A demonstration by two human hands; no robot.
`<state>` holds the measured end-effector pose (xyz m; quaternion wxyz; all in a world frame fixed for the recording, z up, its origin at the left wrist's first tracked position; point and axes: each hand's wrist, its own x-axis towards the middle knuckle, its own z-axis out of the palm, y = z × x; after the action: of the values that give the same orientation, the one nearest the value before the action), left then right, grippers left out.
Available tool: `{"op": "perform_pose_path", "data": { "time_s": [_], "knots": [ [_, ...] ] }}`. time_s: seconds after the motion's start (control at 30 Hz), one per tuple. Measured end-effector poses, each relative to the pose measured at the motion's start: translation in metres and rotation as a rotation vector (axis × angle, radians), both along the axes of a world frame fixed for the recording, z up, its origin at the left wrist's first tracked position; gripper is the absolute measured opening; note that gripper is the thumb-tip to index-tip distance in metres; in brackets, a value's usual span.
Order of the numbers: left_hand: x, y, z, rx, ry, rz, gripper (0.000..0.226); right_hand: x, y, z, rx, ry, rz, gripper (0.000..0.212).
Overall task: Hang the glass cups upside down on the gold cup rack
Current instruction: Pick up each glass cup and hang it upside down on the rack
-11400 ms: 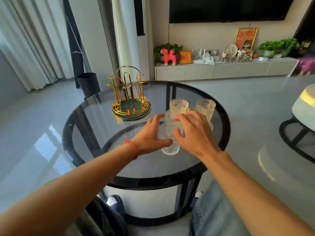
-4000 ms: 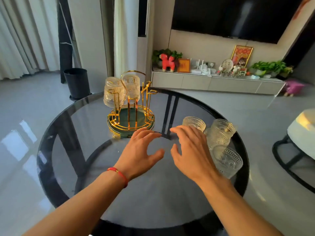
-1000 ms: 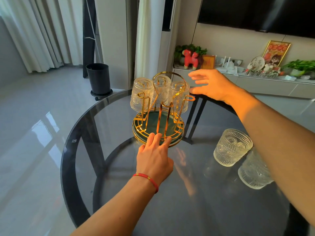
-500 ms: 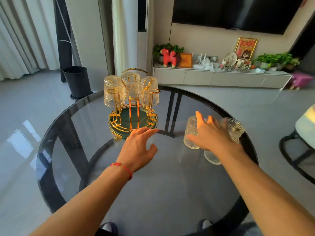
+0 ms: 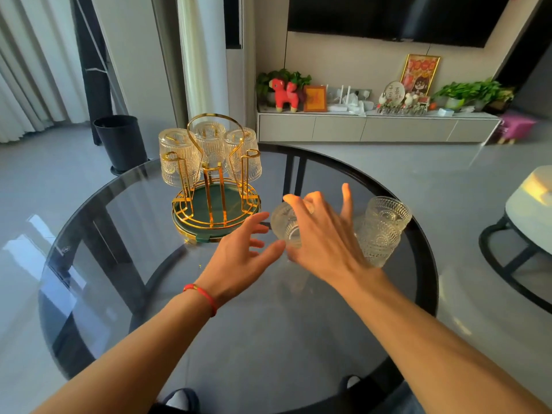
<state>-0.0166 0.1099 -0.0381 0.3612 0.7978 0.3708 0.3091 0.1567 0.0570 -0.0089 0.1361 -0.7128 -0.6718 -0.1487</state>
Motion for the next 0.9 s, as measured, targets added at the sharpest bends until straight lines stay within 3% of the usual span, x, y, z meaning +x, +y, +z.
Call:
{"op": "perform_pose_path", "data": {
  "time_s": [0.13,0.23,0.33,0.47,0.57,0.67,0.8,0.9],
  "knots": [
    [-0.006,-0.001,0.003,-0.186,-0.179,-0.101,0.083,-0.017,-0.004,-0.001,0.010,0.291,0.136,0.088],
    [-0.007,0.001,0.004,-0.136,-0.212,-0.053,0.088,-0.026,-0.001,-0.002,0.001,0.329,0.265,0.094],
    [-0.012,0.005,0.005,-0.039,-0.225,0.114,0.074,-0.036,0.005,-0.006,-0.026,0.443,0.378,0.095],
    [-0.022,0.014,0.006,-0.366,-0.547,0.244,0.060,-0.035,0.012,-0.009,-0.252,0.990,0.227,0.095],
    [-0.027,0.019,0.008,-0.574,-0.704,0.220,0.055,-0.039,0.015,-0.009,-0.342,1.406,0.155,0.056],
    [-0.029,0.020,0.007,-0.628,-0.724,0.175,0.059,-0.040,0.017,-0.013,-0.260,1.496,0.157,0.039],
    [-0.038,0.024,0.006,-0.666,-0.726,0.083,0.054,-0.039,0.016,-0.014,-0.297,1.739,0.177,0.050],
    [-0.057,0.029,0.003,-0.563,-0.571,0.003,0.057,-0.037,0.016,-0.008,-0.183,1.728,0.212,0.066]
  ]
}}
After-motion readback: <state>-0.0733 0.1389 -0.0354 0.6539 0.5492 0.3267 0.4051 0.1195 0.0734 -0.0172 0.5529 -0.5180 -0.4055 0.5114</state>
